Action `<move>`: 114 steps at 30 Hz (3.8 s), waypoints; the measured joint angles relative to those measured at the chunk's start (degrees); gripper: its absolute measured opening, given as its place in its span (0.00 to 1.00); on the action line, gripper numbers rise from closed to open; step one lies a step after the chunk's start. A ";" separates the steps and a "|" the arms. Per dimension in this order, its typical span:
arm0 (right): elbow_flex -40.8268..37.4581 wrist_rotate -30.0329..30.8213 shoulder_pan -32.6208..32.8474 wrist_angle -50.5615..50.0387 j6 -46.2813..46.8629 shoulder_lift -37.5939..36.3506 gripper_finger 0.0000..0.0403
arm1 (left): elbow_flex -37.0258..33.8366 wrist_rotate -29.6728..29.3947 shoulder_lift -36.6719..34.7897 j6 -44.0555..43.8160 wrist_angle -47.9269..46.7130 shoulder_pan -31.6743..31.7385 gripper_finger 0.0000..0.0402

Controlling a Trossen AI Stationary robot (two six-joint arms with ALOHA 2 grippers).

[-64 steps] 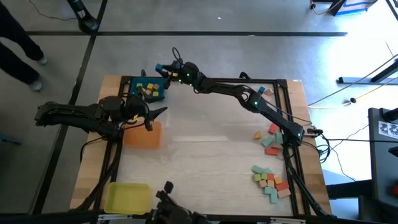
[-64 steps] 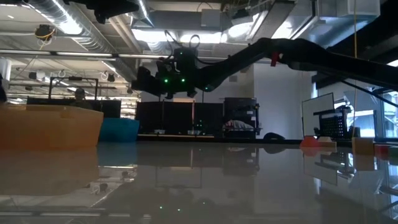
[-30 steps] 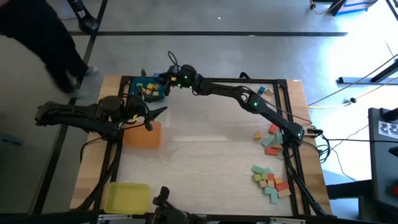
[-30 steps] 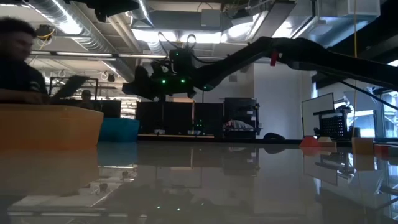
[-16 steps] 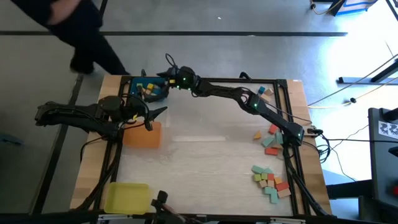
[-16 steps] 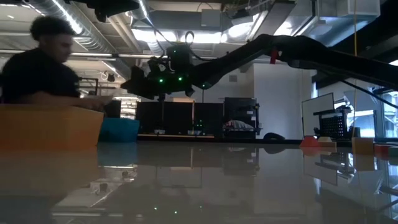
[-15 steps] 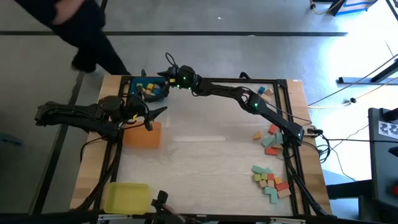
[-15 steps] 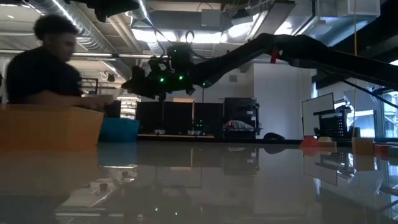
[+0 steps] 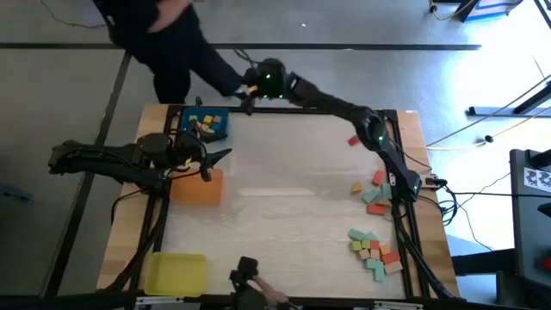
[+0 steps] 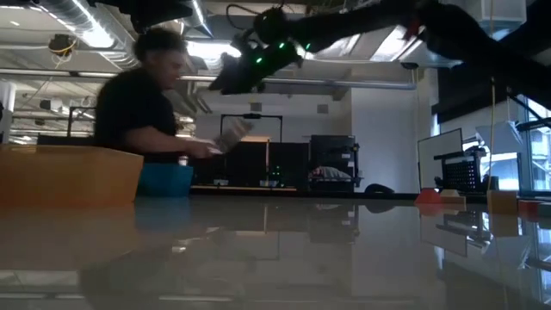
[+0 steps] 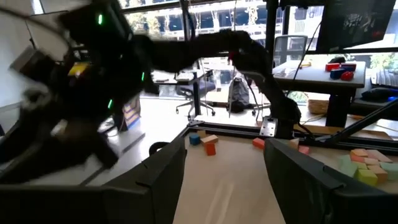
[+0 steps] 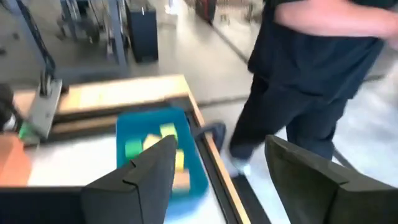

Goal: Sort blocks by size
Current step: Put the blue cube block into the blue bin

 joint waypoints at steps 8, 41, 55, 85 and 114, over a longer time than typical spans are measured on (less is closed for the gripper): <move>-0.04 1.00 -0.38 -24.30 -6.01 -9.59 0.60 | 0.00 0.00 0.57 0.20 0.08 0.01 0.51; -66.25 5.78 3.20 -38.05 16.11 -76.94 0.60 | 0.00 0.00 3.02 1.94 0.59 0.07 0.51; -73.61 7.34 3.07 -46.70 24.90 -84.93 0.60 | 0.00 0.00 3.02 2.35 -1.04 0.07 0.51; -98.62 -6.77 3.09 -39.24 54.84 -77.21 0.60 | -0.02 0.00 3.13 4.22 -1.33 0.07 0.51; -98.62 -0.46 9.45 -36.02 74.43 -77.16 0.60 | -0.02 0.00 3.13 4.79 -1.36 0.07 0.51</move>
